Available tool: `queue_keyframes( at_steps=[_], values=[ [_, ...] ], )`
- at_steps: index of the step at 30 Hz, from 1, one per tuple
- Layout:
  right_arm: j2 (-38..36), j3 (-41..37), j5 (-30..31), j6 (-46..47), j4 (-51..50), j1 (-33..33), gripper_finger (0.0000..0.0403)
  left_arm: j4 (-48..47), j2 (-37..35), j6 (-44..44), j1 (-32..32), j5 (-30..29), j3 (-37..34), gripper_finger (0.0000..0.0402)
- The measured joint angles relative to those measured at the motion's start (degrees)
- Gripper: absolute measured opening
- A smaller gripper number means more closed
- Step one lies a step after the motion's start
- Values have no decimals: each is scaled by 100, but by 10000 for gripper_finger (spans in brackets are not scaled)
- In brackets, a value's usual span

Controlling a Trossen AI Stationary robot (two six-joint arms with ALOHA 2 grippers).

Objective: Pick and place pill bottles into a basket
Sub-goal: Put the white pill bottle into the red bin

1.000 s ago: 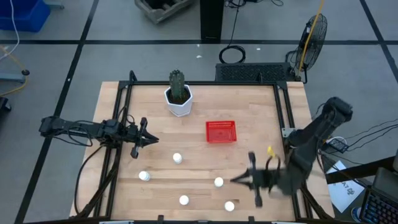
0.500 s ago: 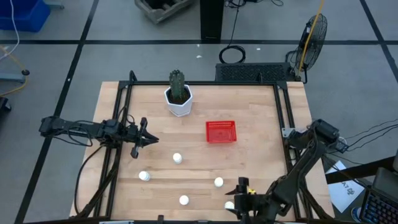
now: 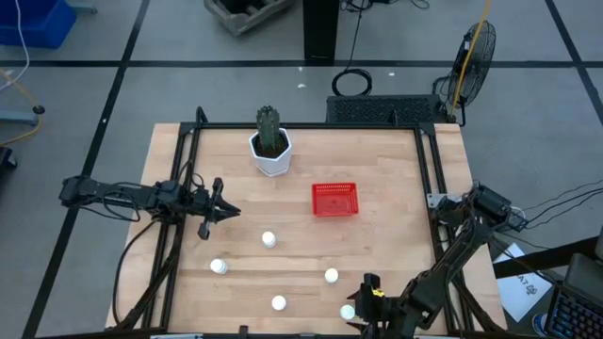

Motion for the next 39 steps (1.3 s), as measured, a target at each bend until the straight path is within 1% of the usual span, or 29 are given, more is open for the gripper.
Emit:
queue_keyframes(
  at_steps=[3,6,14,20,30,33,39],
  values=[
    [0,-256,-6,4,511,2,285,-2,0,0,0,0,0,47],
    [0,-446,-4,-37,767,2,282,-2,0,-2,0,0,0,47],
    [161,-574,-11,-30,792,0,281,-2,0,0,0,0,0,47],
    [388,-571,-22,-195,1221,-26,281,-1,0,0,0,0,0,47],
    [396,-569,-150,-185,1204,-24,279,-8,0,0,0,0,0,47],
    [396,-569,-148,-202,1118,-28,265,-1,-2,0,-2,-1,0,47],
    [396,-569,-154,-316,1060,-54,207,-2,-2,0,0,0,0,47]
  ],
)
